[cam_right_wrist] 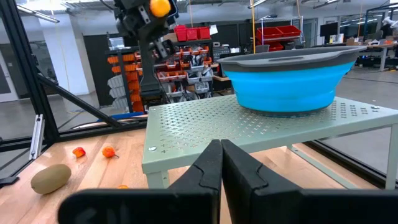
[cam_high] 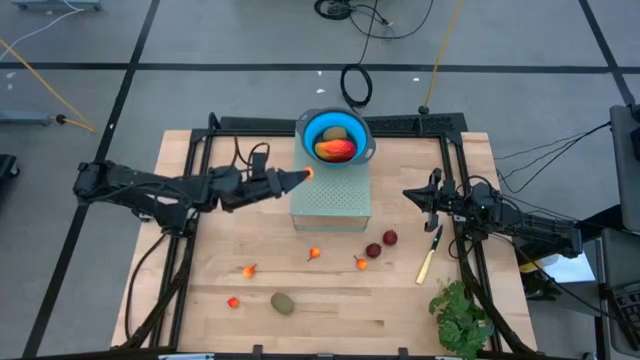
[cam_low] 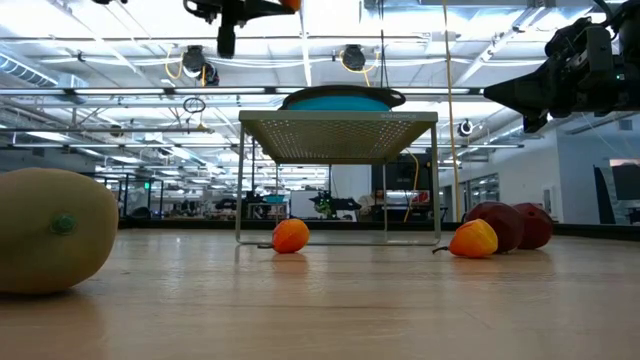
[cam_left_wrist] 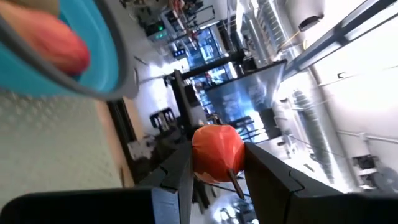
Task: Pick & Place Fruit
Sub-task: Put the pear into the blue strainer bowl on the shelf
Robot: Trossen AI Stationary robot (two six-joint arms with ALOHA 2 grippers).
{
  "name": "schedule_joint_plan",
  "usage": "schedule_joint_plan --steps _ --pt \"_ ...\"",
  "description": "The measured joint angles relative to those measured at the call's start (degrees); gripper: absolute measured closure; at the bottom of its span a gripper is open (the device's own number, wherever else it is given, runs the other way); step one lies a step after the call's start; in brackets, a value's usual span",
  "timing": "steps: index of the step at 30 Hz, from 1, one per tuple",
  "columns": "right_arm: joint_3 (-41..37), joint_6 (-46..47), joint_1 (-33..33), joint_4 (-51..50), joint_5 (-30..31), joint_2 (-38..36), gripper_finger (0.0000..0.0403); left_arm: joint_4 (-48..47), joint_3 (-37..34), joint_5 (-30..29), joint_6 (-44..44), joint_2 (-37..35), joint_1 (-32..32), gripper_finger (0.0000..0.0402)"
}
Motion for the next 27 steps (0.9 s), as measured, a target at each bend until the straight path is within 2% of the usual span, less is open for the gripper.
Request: schedule_joint_plan --steps 8,13,19,23,27 --pt "0.0 0.0 0.0 0.0 0.0 0.0 0.0403 0.1 0.0 3.5 4.8 0.0 4.2 0.0284" --pt "0.0 0.0 0.0 0.0 0.1 0.0 0.0403 -3.3 4.3 7.7 12.0 0.0 7.6 0.0284" --pt "0.0 0.0 0.0 0.1 2.8 0.0 0.0403 -19.7 13.4 11.8 21.1 0.0 11.9 0.0284" --pt "0.0 0.0 0.0 0.2 3.1 0.0 0.0403 -30.6 19.0 12.1 25.8 0.0 14.2 0.0284" --pt "0.0 0.0 0.0 0.2 3.1 0.0 0.0403 -35.7 22.8 12.1 29.6 0.0 16.2 0.0284"
